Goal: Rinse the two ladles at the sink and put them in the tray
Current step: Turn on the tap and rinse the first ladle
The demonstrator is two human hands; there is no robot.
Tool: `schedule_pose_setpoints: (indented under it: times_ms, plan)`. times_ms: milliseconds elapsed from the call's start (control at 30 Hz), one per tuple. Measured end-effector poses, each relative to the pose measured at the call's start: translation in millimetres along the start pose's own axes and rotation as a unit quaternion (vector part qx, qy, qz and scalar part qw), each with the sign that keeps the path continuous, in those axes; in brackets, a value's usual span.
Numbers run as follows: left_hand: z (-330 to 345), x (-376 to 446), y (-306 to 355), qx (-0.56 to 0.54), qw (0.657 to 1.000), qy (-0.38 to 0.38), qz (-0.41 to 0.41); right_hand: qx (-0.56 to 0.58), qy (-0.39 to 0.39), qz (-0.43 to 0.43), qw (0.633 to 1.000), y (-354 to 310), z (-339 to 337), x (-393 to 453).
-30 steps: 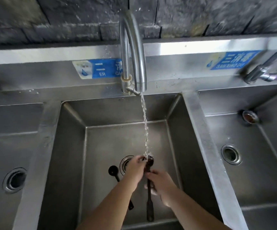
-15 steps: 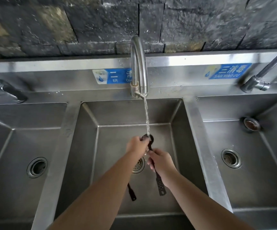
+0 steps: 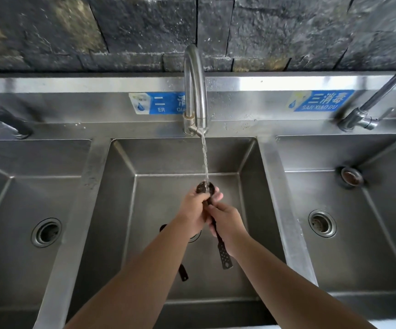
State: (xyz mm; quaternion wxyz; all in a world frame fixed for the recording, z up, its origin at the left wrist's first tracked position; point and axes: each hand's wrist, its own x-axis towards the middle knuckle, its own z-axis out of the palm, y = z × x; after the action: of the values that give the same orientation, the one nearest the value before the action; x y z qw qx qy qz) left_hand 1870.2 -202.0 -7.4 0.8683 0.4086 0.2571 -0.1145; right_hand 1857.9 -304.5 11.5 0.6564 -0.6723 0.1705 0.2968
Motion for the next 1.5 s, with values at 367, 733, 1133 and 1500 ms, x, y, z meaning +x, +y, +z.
schedule_pose_setpoints:
  times_ms: [367,733,1133,1500]
  plan:
    - [7.2,-14.7,26.4,0.086,0.995,0.023,0.037,0.063,-0.060,-0.066,0.994,-25.2,5.1,16.6]
    - [27.2,-6.8,81.1,0.101,0.991,0.014,0.087,0.146,-0.108,-0.056,0.982,-83.5,21.6,34.4]
    - [33.4,5.6,116.9,0.081,0.990,0.020,0.116,0.168,-0.152,-0.053,0.973,-118.9,34.6,39.2]
    - [29.9,10.5,94.5,0.044,0.997,0.034,0.057,0.179,-0.156,-0.059,0.970,-96.3,21.4,29.7]
